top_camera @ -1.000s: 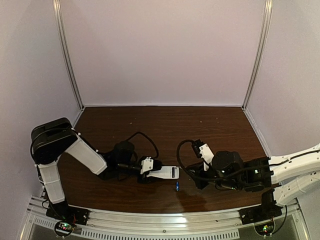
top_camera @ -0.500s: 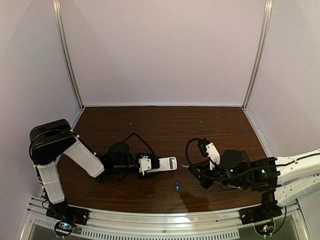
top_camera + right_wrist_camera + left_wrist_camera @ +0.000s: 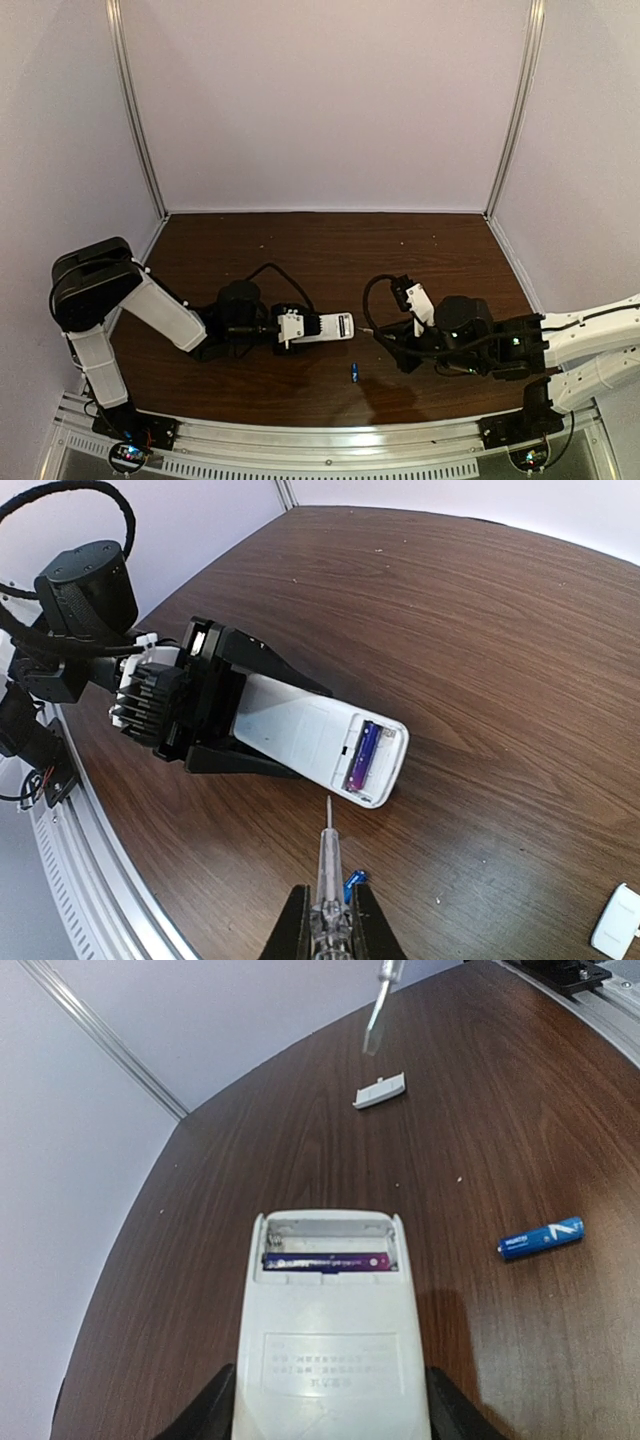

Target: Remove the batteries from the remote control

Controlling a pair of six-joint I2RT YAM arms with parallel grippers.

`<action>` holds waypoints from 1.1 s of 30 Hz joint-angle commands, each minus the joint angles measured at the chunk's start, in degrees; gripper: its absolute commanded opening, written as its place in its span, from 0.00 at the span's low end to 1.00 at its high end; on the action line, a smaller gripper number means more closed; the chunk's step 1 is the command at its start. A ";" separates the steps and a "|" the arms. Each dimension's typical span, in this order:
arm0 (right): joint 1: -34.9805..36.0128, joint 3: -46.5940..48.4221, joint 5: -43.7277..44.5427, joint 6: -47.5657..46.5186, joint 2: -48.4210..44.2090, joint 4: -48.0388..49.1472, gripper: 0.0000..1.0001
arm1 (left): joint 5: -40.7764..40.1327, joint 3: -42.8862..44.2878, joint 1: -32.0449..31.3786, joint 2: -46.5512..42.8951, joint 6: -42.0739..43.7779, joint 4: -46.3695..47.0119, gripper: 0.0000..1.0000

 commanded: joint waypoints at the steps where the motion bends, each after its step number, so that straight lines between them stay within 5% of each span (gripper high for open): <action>1: -1.73 -1.25 -4.49 -0.91 1.46 4.19 0.00 | 4.61 0.80 -0.28 -2.03 1.54 -1.67 0.00; 9: -6.03 -1.86 -10.26 3.35 3.79 7.72 0.00 | 8.11 -2.74 -0.63 -3.27 1.80 4.47 0.00; 33: -8.19 -2.64 -15.23 8.48 7.60 10.73 0.00 | -4.09 -5.74 -4.79 -1.80 8.68 11.58 0.00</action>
